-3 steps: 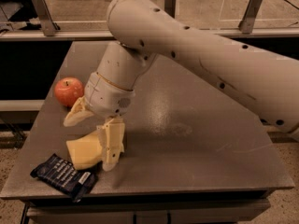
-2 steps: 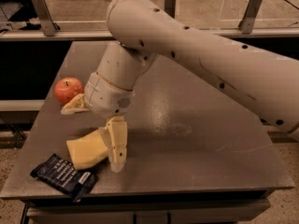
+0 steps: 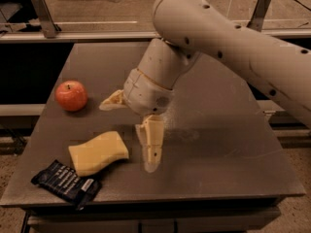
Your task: Move sponge near rxbar blueberry
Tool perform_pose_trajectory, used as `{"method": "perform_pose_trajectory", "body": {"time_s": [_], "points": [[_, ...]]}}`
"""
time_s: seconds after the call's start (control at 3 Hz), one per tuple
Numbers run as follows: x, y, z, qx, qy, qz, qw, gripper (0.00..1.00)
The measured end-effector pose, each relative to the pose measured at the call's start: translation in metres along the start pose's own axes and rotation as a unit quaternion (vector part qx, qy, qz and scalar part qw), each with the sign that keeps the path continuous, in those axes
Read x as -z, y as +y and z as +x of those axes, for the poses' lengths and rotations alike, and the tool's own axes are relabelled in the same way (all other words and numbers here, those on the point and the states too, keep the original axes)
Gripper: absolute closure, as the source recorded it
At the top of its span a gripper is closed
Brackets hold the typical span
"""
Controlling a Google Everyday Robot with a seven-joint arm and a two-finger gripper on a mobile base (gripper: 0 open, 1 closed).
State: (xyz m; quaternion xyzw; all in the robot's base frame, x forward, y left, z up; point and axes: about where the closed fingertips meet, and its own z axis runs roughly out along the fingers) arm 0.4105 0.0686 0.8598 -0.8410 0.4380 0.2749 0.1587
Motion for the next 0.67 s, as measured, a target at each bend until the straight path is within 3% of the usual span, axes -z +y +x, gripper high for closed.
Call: {"method": "perform_pose_trajectory", "body": {"time_s": [0.33,0.67], "points": [[0.0366,0.0200,0.0530,-0.062,0.031,0.023,0.9973,0.00],[0.0366,0.0200,0.0530,-0.062,0.031,0.023,0.9973,0.00]]}}
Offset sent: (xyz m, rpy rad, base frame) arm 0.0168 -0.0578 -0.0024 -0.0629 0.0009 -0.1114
